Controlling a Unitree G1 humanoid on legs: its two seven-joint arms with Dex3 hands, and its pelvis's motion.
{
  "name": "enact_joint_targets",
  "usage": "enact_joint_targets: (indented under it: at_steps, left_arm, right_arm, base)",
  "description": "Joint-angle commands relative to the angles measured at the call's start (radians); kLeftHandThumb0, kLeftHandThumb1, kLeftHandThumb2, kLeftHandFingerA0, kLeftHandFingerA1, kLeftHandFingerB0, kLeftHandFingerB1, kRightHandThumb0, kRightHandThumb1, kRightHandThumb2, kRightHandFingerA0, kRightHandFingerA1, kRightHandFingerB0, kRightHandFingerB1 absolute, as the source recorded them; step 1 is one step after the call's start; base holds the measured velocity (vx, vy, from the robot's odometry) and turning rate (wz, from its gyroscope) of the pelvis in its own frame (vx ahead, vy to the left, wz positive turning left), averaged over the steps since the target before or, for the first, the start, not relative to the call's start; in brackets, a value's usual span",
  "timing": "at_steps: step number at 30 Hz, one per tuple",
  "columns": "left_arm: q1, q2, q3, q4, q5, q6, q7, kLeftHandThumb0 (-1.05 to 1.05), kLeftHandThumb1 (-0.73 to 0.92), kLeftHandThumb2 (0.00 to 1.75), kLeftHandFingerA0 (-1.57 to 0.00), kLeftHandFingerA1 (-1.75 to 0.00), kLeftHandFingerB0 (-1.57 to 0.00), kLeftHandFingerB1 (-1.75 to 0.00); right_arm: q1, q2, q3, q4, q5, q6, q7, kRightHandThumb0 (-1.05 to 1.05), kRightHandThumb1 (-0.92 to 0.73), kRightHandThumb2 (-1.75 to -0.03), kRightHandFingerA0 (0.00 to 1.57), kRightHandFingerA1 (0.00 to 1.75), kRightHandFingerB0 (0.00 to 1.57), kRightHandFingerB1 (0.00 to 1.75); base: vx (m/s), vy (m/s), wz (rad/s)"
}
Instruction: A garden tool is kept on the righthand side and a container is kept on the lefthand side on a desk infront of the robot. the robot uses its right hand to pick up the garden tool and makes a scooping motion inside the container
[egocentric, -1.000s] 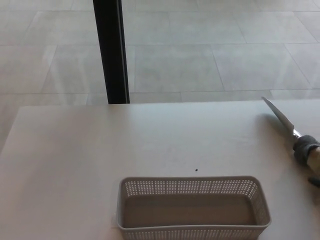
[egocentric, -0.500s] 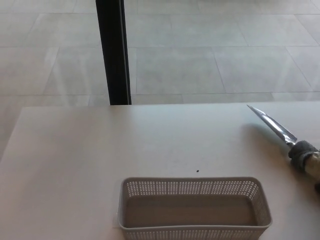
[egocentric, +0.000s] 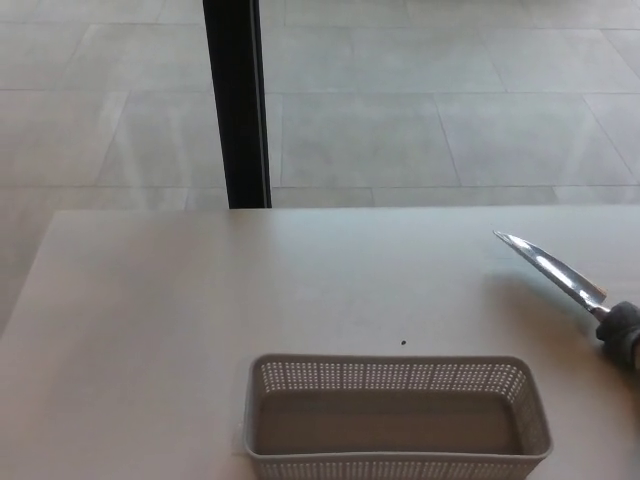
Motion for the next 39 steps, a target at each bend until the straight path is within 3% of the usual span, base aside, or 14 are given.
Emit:
enact_joint_targets:
  at_steps: [1, 2, 5, 6, 15, 18, 19, 20, 21, 22, 25, 26, 31, 39]
  left_arm:
    - [0.005, 0.023, 0.003, 0.0, -0.008, -0.004, -0.011, -0.56, 0.69, 0.61, -0.6, -0.66, -0.56, -0.51]
    - [0.005, 0.025, 0.001, -0.001, -0.006, -0.002, -0.012, -0.56, 0.7, 0.61, -0.61, -0.66, -0.56, -0.5]
    - [0.003, 0.032, 0.001, -0.002, -0.006, 0.0, -0.013, -0.56, 0.7, 0.61, -0.61, -0.66, -0.56, -0.5]
    - [0.0, 0.03, 0.002, 0.003, -0.005, -0.001, -0.008, -0.56, 0.7, 0.61, -0.6, -0.64, -0.55, -0.5]
    - [-0.012, 0.033, -0.006, 0.011, 0.007, 0.012, 0.009, -0.54, 0.69, 0.61, -0.64, -0.68, -0.57, -0.51]
    - [-0.011, 0.034, 0.0, 0.006, -0.001, 0.014, 0.007, -0.54, 0.69, 0.61, -0.63, -0.68, -0.56, -0.51]
    - [-0.009, 0.034, -0.009, 0.001, 0.008, 0.007, 0.009, -0.56, 0.69, 0.61, -0.62, -0.66, -0.55, -0.5]
    - [-0.009, 0.034, -0.013, 0.001, 0.011, 0.006, 0.011, -0.56, 0.69, 0.61, -0.62, -0.66, -0.55, -0.5]
    - [-0.01, 0.032, -0.013, 0.003, 0.011, 0.004, 0.008, -0.55, 0.7, 0.61, -0.61, -0.64, -0.54, -0.49]
    - [-0.012, 0.03, -0.01, 0.007, 0.009, 0.006, 0.009, -0.54, 0.69, 0.61, -0.61, -0.63, -0.54, -0.49]
    - [-0.017, 0.029, -0.012, 0.012, 0.012, 0.01, 0.021, -0.55, 0.69, 0.61, -0.64, -0.64, -0.55, -0.49]
    - [-0.018, 0.031, -0.011, 0.013, 0.01, 0.016, 0.019, -0.54, 0.69, 0.61, -0.65, -0.68, -0.55, -0.51]
    - [-0.023, 0.04, -0.02, 0.012, 0.018, 0.004, 0.014, -0.53, 0.71, 0.61, -0.63, -0.58, -0.55, -0.47]
    - [-0.022, 0.05, -0.009, 0.004, 0.002, 0.002, 0.001, -0.55, 0.7, 0.61, -0.63, -0.66, -0.54, -0.5]
  right_arm:
    - [0.083, -0.075, -0.126, 0.006, 0.067, -0.298, -0.244, -0.05, -0.64, -0.71, 0.99, 1.63, 0.82, 1.14]
    - [0.083, -0.087, -0.144, 0.002, 0.071, -0.33, -0.279, -0.13, -0.7, -0.64, 0.86, 1.72, 0.74, 1.28]
    - [0.078, -0.085, -0.16, 0.001, 0.063, -0.34, -0.3, -0.13, -0.7, -0.64, 0.86, 1.72, 0.74, 1.28]
    - [0.085, -0.118, -0.203, -0.04, 0.09, -0.389, -0.287, -0.15, -0.7, -0.72, 0.86, 1.75, 0.67, 1.47]
    - [0.058, -0.17, -0.385, -0.094, 0.178, -0.57, -0.278, -0.23, -0.59, -1.06, 0.93, 1.75, 0.77, 1.55]
    - [0.059, -0.179, -0.412, -0.117, 0.188, -0.595, -0.237, -0.25, -0.57, -1.09, 0.94, 1.75, 0.77, 1.56]
    - [0.069, -0.2, -0.413, -0.156, 0.175, -0.626, -0.221, -0.31, -0.53, -1.09, 1.22, 1.37, 1.0, 1.24]
    - [0.072, -0.204, -0.415, -0.164, 0.167, -0.636, -0.22, -0.31, -0.53, -1.09, 1.22, 1.37, 1.0, 1.24]
    - [0.072, -0.211, -0.417, -0.172, 0.156, -0.658, -0.221, -0.22, -0.54, -1.06, 0.96, 1.75, 0.81, 1.54]
    - [0.072, -0.222, -0.412, -0.18, 0.139, -0.676, -0.225, -0.27, -0.48, -1.12, 1.25, 1.4, 1.01, 1.25]
    - [0.076, -0.247, -0.403, -0.205, 0.114, -0.702, -0.198, -0.28, -0.48, -1.14, 1.25, 1.41, 0.99, 1.26]
    - [0.091, -0.288, -0.387, -0.236, 0.085, -0.745, -0.175, -0.17, -0.42, -1.21, 0.94, 1.75, 0.79, 1.51]
    - [0.137, -0.365, -0.36, -0.3, 0.022, -0.803, -0.163, -0.16, -0.49, -1.06, 0.87, 1.73, 0.75, 1.55]
    - [0.216, -0.491, -0.348, -0.423, -0.088, -0.87, -0.191, -0.15, -0.52, -0.78, 0.84, 1.74, 0.71, 1.59]
  base:
    - [0.0, 0.0, 0.0]
    - [0.0, 0.0, 0.0]
    - [0.0, 0.0, 0.0]
    - [0.0, 0.0, 0.0]
    - [0.0, 0.0, 0.0]
    - [0.0, 0.0, 0.0]
    - [0.0, 0.0, 0.0]
    - [0.0, 0.0, 0.0]
    - [0.0, 0.0, 0.0]
    - [0.0, 0.0, 0.0]
    - [0.0, 0.0, 0.0]
    - [0.0, 0.0, 0.0]
    - [0.0, 0.0, 0.0]
    - [0.0, 0.0, 0.0]
